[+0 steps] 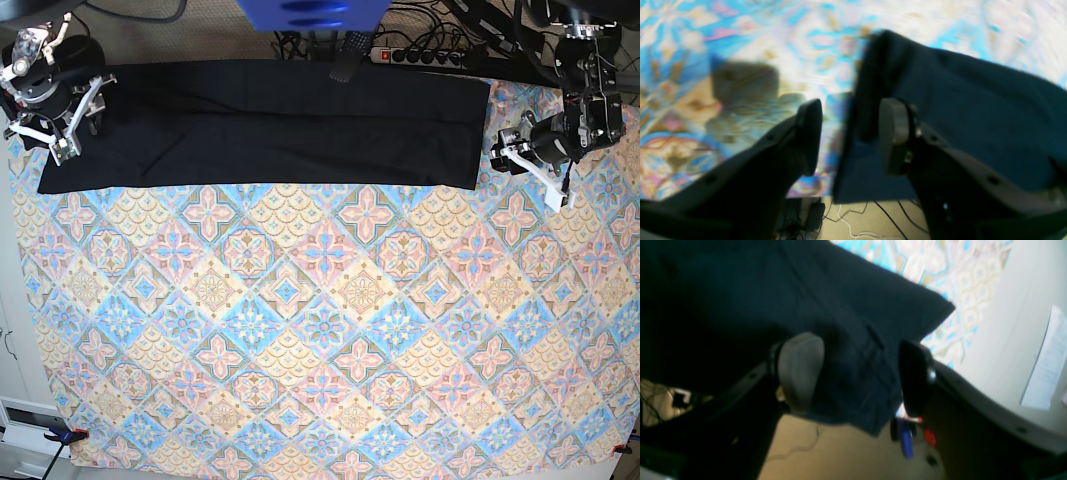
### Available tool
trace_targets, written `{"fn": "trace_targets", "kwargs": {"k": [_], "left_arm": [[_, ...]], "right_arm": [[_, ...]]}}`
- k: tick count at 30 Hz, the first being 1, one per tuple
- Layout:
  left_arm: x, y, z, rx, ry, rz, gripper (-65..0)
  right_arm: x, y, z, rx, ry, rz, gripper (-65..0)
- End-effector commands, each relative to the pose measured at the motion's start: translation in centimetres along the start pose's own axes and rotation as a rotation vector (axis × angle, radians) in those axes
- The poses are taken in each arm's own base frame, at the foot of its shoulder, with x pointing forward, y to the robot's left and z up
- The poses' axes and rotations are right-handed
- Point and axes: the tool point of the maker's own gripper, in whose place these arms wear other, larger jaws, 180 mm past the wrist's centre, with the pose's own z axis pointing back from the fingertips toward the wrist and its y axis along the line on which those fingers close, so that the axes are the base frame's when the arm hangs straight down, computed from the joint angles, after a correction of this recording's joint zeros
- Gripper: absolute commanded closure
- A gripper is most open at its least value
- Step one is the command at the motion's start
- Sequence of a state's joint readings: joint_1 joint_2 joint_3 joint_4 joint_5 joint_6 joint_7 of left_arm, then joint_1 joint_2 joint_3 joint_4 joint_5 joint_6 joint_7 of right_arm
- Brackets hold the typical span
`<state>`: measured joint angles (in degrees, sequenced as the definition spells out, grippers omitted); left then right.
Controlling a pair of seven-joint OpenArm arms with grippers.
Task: Fold the T-shirt properly
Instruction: 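Grasp the folded strip's end with the left gripper and fold it inward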
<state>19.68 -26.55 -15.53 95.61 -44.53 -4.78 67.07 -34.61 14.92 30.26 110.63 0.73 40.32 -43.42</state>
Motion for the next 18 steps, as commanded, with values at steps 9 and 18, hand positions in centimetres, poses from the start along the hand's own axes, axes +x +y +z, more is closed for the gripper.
{"fn": "trace_targets", "kwargs": {"k": [9,18], "left_arm": [[-2.7,-0.6,-1.9,-0.02,0.105,-0.022,-27.5],[-3.3,-1.3,-2.3,-0.037,0.111,-0.007,-27.3]], "right_arm": [[1.4,-0.1,0.0,0.002,-0.042,0.02,-38.2],[2.0,-0.3,-0.1,-0.006,-0.056,0.018,-38.2]]}}
